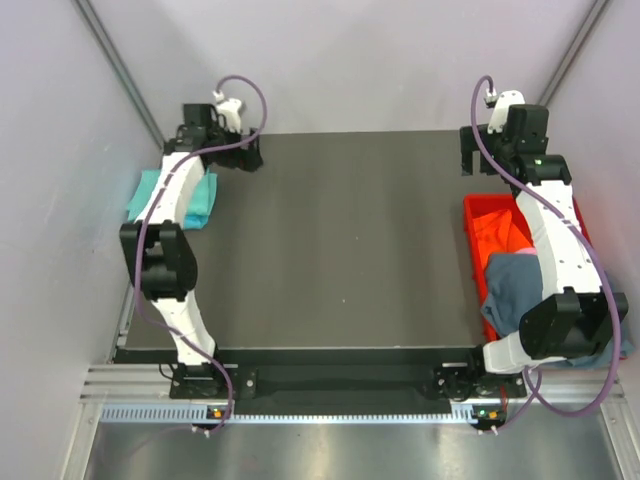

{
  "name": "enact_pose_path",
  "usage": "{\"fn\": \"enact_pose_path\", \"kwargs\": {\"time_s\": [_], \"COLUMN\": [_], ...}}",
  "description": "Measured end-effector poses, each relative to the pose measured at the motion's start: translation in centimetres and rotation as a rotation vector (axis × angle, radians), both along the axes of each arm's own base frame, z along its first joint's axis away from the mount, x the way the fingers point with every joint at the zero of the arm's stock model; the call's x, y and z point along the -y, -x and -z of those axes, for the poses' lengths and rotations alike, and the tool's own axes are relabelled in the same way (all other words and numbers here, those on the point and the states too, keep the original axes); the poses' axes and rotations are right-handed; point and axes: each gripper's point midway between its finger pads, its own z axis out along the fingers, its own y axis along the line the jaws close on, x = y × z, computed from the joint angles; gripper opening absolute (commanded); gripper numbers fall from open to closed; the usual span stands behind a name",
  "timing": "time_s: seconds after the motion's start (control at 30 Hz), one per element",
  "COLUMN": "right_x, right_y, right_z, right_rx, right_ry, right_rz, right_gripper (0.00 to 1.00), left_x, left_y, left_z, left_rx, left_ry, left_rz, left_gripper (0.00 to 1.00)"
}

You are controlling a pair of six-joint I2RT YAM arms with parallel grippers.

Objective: Fold and stack the t-shirts
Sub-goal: Grab the tshirt from the pile

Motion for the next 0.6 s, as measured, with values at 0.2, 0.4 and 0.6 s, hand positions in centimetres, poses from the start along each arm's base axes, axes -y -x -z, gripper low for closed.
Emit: {"fn": "enact_pose_path", "kwargs": {"time_s": [0.2,0.4,0.6], "right_x": [2.9,10.6,14.5], "right_y": [0.3,2.0,5.4], "right_z": [0.0,3.0,9.0], "right_rx": [-0.011,-0.140,-0.337], "right_ry": [0.092,0.089,-0.001], "right_rz": [0.067,0.264,0.336], "right_gripper": [1.00,1.00,0.98], "left_x": [4.1,4.8,4.8], "left_y": [2.8,4.4,6.6], "left_z": [9.3,6.7,6.2], "left_rx": [-0.332,-0.390,-0.500], "left_ry": [0.082,0.253,0.507], "left_rz": [0.000,-0.085,-0.067], "left_gripper": [0.99,0.99,0.81]}}
